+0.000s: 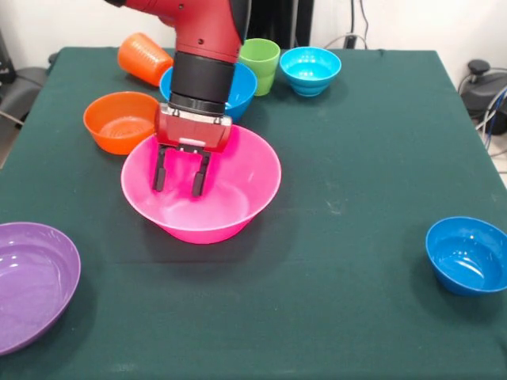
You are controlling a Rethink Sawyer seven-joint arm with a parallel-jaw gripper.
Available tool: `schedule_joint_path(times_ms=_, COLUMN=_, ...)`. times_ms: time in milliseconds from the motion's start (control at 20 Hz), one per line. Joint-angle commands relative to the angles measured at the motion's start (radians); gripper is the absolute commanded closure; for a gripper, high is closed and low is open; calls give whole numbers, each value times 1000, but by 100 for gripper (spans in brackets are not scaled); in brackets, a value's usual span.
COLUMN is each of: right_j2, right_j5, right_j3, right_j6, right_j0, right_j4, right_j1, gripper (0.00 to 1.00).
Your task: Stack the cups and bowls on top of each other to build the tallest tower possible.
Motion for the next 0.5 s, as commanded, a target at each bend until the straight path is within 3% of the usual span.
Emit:
schedule_joint_path(times_ms=50, right_j2=-36, right_j5=33, right_j3=19, right_j6=111, right_j0=71, right_j4=87, right_j1=59, gripper=0)
schedule_joint_path(times_ms=250, right_j2=-57, right_j5=34, right_j3=31, right_j6=117, right_j0=94, right_j4=115, right_j1=59, gripper=0)
schedule_joint_path(times_ms=500, right_j2=-1, right_j5=48, right_j3=58, right_j6=125, right_j0=51, right_j4=112, right_j1=39, gripper=0)
